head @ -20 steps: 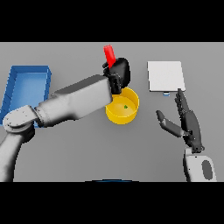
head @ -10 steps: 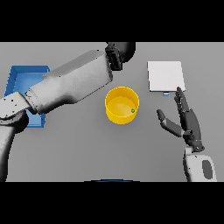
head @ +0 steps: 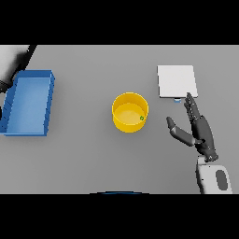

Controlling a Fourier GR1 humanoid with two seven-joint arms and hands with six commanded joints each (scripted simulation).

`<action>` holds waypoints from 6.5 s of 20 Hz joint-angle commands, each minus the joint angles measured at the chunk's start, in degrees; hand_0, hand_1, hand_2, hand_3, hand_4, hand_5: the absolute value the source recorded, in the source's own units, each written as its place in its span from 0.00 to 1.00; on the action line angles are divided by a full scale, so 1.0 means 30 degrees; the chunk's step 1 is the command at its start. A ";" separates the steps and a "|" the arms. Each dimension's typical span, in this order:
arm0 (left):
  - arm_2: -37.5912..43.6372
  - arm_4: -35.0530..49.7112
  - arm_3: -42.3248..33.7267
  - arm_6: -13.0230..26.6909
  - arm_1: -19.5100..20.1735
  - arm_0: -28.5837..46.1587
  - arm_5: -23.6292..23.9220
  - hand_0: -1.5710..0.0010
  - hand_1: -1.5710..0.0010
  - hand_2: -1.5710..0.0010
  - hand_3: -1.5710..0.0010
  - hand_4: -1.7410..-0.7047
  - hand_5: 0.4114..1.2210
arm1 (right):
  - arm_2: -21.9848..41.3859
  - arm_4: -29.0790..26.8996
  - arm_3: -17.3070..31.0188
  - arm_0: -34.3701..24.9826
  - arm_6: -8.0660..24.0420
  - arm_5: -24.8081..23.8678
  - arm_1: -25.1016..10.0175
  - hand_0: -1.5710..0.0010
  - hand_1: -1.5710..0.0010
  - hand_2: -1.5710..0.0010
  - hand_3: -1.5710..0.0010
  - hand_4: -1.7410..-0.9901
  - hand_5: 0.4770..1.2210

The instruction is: Pick up the red beaker and tilt it to pour out 1 green nut into yellow bowl. Pick up the yellow bowl and place it on the metallic measuring scale.

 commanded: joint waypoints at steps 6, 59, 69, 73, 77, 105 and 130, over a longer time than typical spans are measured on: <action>0.3809 0.5312 0.1603 0.1292 0.2375 0.2324 0.2855 0.00 0.01 0.01 0.11 0.03 1.00 | 0.0164 0.0362 0.0493 -0.0360 -0.1024 0.0101 -0.0194 1.00 1.00 1.00 1.00 0.59 0.24; 0.2598 1.9801 -1.5333 0.8012 0.9197 1.9175 1.1812 0.99 0.99 0.99 1.00 0.98 0.35 | 0.2102 0.3377 0.0754 -0.3016 -0.0202 0.1217 -0.2284 0.99 1.00 1.00 1.00 0.76 0.27; 0.2632 2.0012 -1.5395 0.7366 0.9083 1.9703 1.2009 1.00 1.00 1.00 1.00 0.96 0.37 | 0.6845 0.9388 0.2785 -0.8116 -0.0916 0.4431 -0.5628 1.00 1.00 1.00 1.00 0.68 0.19; 0.2790 2.0220 -1.5563 0.7211 0.9156 1.9807 1.2074 1.00 1.00 1.00 1.00 0.95 0.38 | 0.8285 1.0497 0.3641 -0.9798 -0.1506 0.5802 -0.6091 1.00 1.00 1.00 1.00 0.69 0.21; 0.3128 2.0534 -1.5555 0.6751 0.9169 1.9962 1.2217 1.00 1.00 1.00 1.00 0.93 0.38 | 0.9228 1.1115 0.4402 -1.0864 -0.1654 0.6729 -0.6078 1.00 1.00 1.00 1.00 0.70 0.23; 0.3111 2.0534 -1.6007 0.6919 0.9221 1.9945 1.2489 1.00 1.00 1.00 1.00 0.91 0.40 | 1.1774 1.2843 0.9200 -1.2656 -0.3696 0.6951 -0.4994 0.60 0.68 0.69 0.59 0.36 0.76; 0.3295 2.0485 -1.5361 0.6194 0.9127 1.9802 1.2315 1.00 1.00 1.00 1.00 0.91 0.42 | 0.9795 1.0619 0.7282 -1.5100 -0.0480 0.9448 -0.6858 0.06 0.02 0.00 0.19 0.02 1.00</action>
